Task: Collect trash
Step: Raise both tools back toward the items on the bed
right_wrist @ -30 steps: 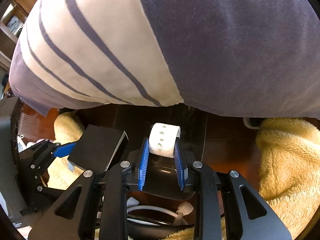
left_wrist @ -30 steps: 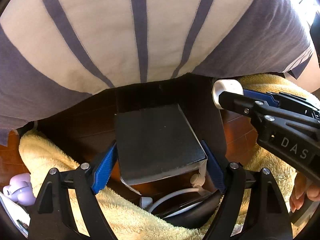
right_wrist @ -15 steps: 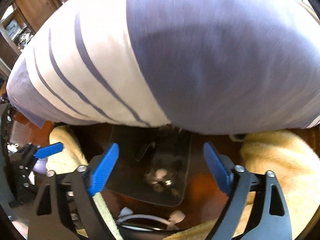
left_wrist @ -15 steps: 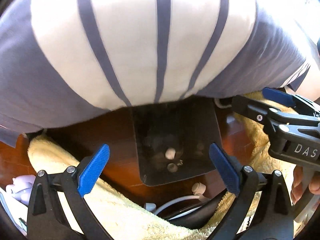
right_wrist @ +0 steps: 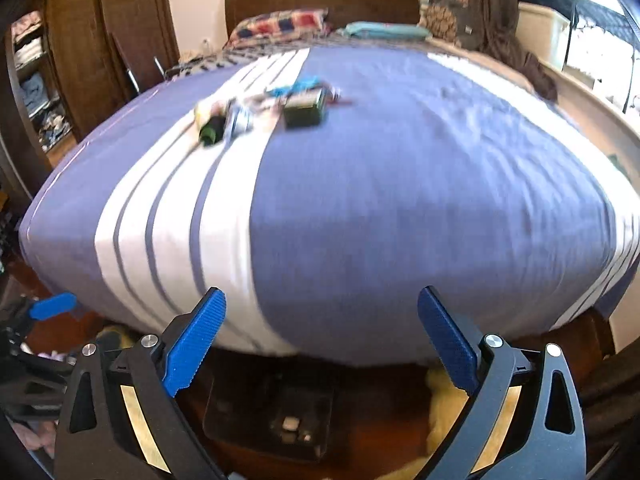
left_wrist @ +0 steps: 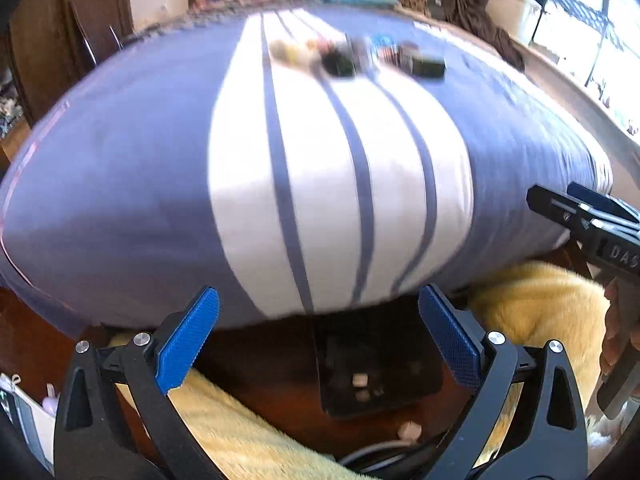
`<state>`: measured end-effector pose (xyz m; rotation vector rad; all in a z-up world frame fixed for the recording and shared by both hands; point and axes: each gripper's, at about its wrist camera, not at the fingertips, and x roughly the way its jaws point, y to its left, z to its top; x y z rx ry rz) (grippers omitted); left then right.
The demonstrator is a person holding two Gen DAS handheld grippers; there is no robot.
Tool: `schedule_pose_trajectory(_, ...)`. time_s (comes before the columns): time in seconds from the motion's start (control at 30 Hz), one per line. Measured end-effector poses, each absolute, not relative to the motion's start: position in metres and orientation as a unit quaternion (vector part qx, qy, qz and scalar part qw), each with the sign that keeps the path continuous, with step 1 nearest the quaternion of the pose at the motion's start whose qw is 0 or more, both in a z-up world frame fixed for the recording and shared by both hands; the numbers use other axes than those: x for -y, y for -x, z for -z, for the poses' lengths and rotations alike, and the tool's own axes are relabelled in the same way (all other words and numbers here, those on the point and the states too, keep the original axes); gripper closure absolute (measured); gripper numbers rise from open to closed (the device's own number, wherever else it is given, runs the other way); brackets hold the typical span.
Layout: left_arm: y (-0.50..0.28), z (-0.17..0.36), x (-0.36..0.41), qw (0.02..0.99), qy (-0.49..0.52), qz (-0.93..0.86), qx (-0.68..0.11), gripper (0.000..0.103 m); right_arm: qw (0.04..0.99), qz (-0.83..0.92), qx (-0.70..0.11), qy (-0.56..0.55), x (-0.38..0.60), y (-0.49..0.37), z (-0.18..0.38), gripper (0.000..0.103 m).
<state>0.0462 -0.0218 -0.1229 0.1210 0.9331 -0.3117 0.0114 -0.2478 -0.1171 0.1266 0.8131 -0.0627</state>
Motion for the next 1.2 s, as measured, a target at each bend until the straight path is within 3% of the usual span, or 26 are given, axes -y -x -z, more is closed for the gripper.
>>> schedule_pose_trajectory(0.23,-0.084,0.086,0.032,0.899,-0.061,0.14,-0.409,0.008,0.926,0.035,-0.373,-0.051,0.248,-0.049,0.099,0.006)
schedule_pose_trajectory(0.63,-0.162,0.087,0.055,0.905,-0.064,0.134,-0.399,0.009,0.929,0.04,-0.365,-0.053,0.253,-0.128,0.093,0.006)
schedule_pose_trajectory(0.73,-0.174,0.088,0.06,0.905,-0.063,0.135,-0.399,0.009,0.928,0.036,-0.367,-0.054,0.252,-0.149,0.098,0.01)
schedule_pose_trajectory(0.8,-0.181,0.092,0.061,0.904,-0.058,0.137,-0.402,0.009,0.925,0.029,-0.374,-0.059,0.252,-0.161,0.104,0.027)
schedule_pose_trajectory(0.87,-0.189,0.095,0.063,0.901,-0.049,0.143,-0.406,0.009,0.923,0.024,-0.379,-0.068,0.254,-0.169,0.108,0.032)
schedule_pose_trajectory(1.2,-0.224,0.113,0.085,0.899,-0.045,0.147,-0.411,0.02,0.925,0.029,-0.375,-0.059,0.253,-0.191,0.117,0.033)
